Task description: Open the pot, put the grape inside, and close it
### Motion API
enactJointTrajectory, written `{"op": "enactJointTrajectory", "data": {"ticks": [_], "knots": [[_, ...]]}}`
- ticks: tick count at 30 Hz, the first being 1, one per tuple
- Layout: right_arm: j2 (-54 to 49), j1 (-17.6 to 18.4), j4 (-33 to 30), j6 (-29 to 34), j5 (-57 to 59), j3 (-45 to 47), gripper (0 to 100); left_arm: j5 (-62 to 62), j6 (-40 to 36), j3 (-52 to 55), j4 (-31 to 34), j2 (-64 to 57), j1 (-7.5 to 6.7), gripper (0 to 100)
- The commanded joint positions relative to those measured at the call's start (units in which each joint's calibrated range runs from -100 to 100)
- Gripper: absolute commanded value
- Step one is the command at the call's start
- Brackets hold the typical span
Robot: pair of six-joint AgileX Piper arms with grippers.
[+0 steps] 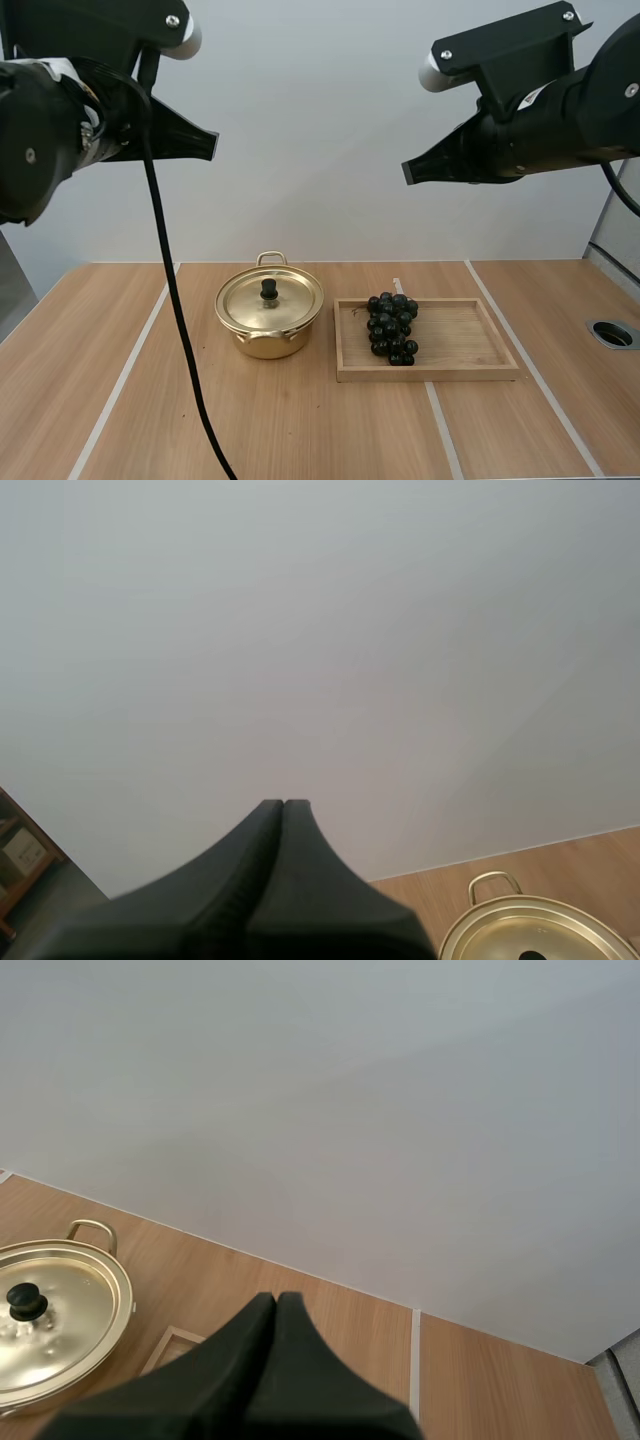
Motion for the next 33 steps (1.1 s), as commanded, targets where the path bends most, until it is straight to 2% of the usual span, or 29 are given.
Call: {"op": "enactJointTrajectory", "data": {"ticks": [1,3,5,6,8,9,10,12,13,17,22,24,33], "knots": [[-0.6,0.1,-0.5,-0.6,-1.7,-0.6,0,-1.6,3.7,-0.4,-0.3,0.8,0.08,0],[-0.3,0.1,-0.3,-0.6,-2.9,-0.6,0,0.7,11.4,-0.4,-4.0,2.4,0.00,2],[0.4,0.1,0.4,-0.6,-4.0,-0.6,29,2.8,17.7,-0.4,-8.6,4.5,0.00,9],[0.9,0.1,0.8,-1.0,-4.5,-0.6,48,3.7,20.7,-0.4,-11.5,5.9,0.00,15],[2.1,0.1,1.3,-2.0,-4.5,-0.6,86,4.8,25.3,-0.4,-16.6,8.8,0.00,36],[2.8,0.1,1.3,-2.0,-4.5,-0.6,100,5.2,27.2,-0.4,-19.2,10.4,0.00,49],[3.7,0.1,1.3,-2.0,-4.5,-0.6,100,5.8,28.7,-0.4,-21.7,11.8,0.00,62],[5.7,0.1,1.2,-2.0,-4.3,-0.6,100,7.4,32.3,-0.5,-25.8,15.3,0.00,94],[7.0,0.1,1.2,-2.0,-4.3,-0.6,100,8.3,33.4,-0.8,-26.9,16.8,-0.07,100],[12.3,0.1,0.2,-2.1,-5.6,-0.6,100,15.0,33.7,-3.3,-27.8,24.9,-0.86,100],[18.0,0.1,-0.5,-1.9,-5.6,-0.6,100,16.7,33.5,-4.4,-28.2,33.8,-3.28,100],[19.4,0.1,-0.5,-1.7,-5.6,-0.6,100,16.5,32.9,-4.4,-28.2,37.0,-3.81,100],[20.2,0.1,-0.5,-1.7,-7.0,-0.6,100,11.8,31.2,-5.2,-28.7,50.7,-3.97,100]]}}
